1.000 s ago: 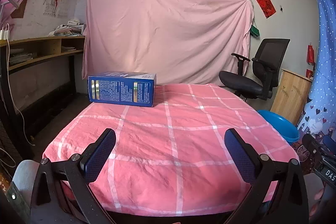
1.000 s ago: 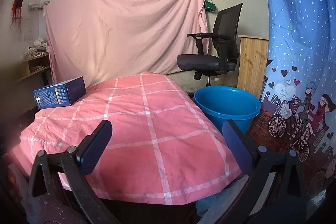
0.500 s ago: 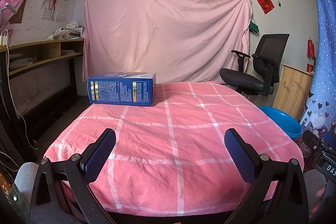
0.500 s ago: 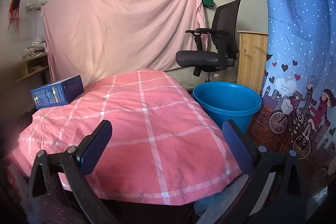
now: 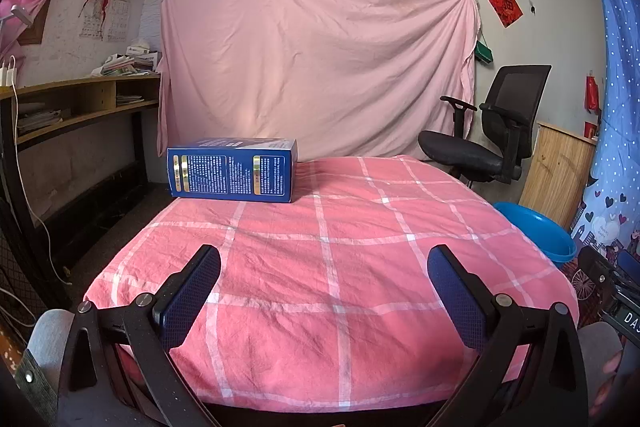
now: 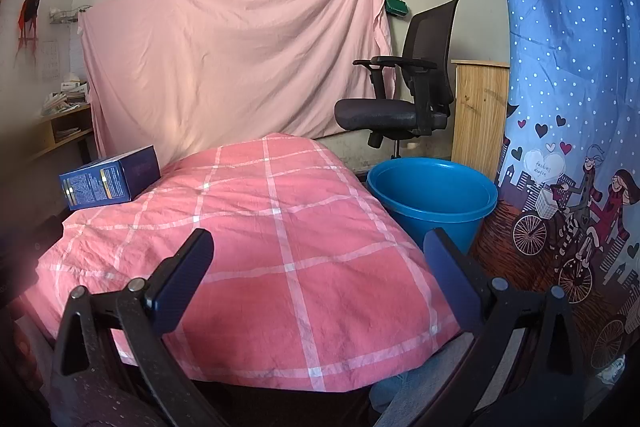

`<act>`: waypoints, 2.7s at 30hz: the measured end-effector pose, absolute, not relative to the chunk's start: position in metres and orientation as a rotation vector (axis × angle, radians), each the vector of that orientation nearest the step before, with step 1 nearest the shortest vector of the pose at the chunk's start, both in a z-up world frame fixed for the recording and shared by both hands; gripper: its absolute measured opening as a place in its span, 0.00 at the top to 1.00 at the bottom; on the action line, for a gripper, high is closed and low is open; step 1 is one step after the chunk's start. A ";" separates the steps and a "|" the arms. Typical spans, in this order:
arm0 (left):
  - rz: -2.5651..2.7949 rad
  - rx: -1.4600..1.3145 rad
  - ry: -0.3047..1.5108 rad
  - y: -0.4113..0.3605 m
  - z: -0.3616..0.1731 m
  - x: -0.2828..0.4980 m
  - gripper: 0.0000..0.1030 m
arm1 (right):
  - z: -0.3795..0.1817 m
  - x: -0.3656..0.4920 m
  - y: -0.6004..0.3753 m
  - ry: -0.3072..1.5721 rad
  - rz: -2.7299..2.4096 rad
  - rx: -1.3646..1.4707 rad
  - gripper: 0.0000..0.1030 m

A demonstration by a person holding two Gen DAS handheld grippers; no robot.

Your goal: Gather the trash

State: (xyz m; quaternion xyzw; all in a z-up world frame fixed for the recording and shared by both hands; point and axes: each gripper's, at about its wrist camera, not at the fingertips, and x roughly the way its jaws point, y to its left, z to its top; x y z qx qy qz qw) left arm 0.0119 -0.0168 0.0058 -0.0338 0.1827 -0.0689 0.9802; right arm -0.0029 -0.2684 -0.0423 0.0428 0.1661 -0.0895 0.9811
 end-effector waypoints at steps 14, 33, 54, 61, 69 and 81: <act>-0.139 -0.070 0.366 -0.016 0.005 0.013 0.01 | -0.041 -0.004 -0.267 0.330 -0.182 0.084 0.00; -0.135 -0.069 0.360 -0.019 0.005 0.010 0.01 | -0.040 -0.004 -0.267 0.328 -0.182 0.088 0.00; -0.132 -0.039 0.324 -0.031 0.008 0.000 0.01 | -0.038 -0.004 -0.262 0.318 -0.193 0.091 0.00; -0.132 -0.032 0.319 -0.032 0.007 0.001 0.01 | -0.036 -0.006 -0.261 0.311 -0.196 0.090 0.00; -0.133 -0.029 0.316 -0.032 0.007 0.000 0.01 | -0.036 -0.006 -0.261 0.309 -0.198 0.091 0.00; -0.133 -0.028 0.315 -0.031 0.007 0.000 0.01 | -0.037 -0.006 -0.262 0.309 -0.196 0.091 0.00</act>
